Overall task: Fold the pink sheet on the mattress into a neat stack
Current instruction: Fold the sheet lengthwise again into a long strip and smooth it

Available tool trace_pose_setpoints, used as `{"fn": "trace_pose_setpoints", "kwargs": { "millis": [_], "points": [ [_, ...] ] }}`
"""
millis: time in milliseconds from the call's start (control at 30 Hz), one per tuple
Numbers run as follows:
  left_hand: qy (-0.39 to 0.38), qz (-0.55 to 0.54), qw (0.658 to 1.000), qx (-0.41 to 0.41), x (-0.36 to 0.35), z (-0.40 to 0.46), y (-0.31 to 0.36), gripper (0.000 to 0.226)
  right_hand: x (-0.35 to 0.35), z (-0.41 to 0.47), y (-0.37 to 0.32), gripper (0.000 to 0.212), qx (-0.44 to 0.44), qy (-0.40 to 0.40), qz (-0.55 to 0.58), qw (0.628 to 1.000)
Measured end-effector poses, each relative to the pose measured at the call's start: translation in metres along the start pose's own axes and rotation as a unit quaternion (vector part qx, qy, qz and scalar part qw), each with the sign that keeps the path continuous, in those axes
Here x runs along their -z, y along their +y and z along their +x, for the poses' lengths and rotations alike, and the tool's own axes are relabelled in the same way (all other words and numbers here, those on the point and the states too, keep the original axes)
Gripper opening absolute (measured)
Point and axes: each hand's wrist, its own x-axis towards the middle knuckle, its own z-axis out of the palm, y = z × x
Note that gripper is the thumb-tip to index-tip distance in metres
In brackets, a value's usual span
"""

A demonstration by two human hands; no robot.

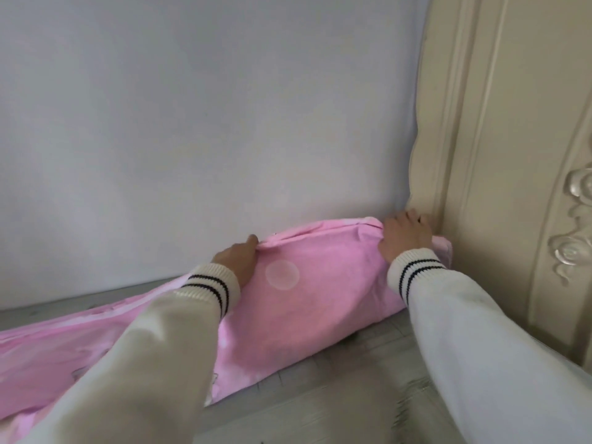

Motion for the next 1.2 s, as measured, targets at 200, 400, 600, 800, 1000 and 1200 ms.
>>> {"fn": "trace_pose_setpoints", "kwargs": {
  "millis": [200,400,600,800,1000,1200],
  "points": [
    [0.039,0.039,0.998,0.034,0.001,0.018,-0.002,0.025,-0.005,0.031,-0.022,0.043,-0.035,0.054,0.023,0.998],
    [0.062,0.049,0.995,0.062,-0.016,0.045,-0.01,0.029,-0.016,0.062,-0.046,0.044,-0.069,0.109,0.072,0.989],
    [0.027,0.098,0.992,0.08,-0.054,0.07,-0.029,0.034,-0.047,0.089,-0.083,0.047,-0.027,0.083,0.139,0.986],
    [-0.034,0.112,0.988,0.103,-0.1,0.081,-0.047,0.035,-0.114,0.081,-0.124,0.064,0.022,-0.075,0.2,0.977],
    [-0.088,0.086,0.986,0.109,-0.125,0.086,-0.054,0.037,-0.157,0.066,-0.137,0.056,0.031,-0.205,0.191,0.96],
    [-0.068,0.111,0.987,0.092,-0.133,0.085,-0.054,0.042,-0.167,0.06,-0.135,0.055,0.031,-0.243,0.164,0.956]
  ]
}}
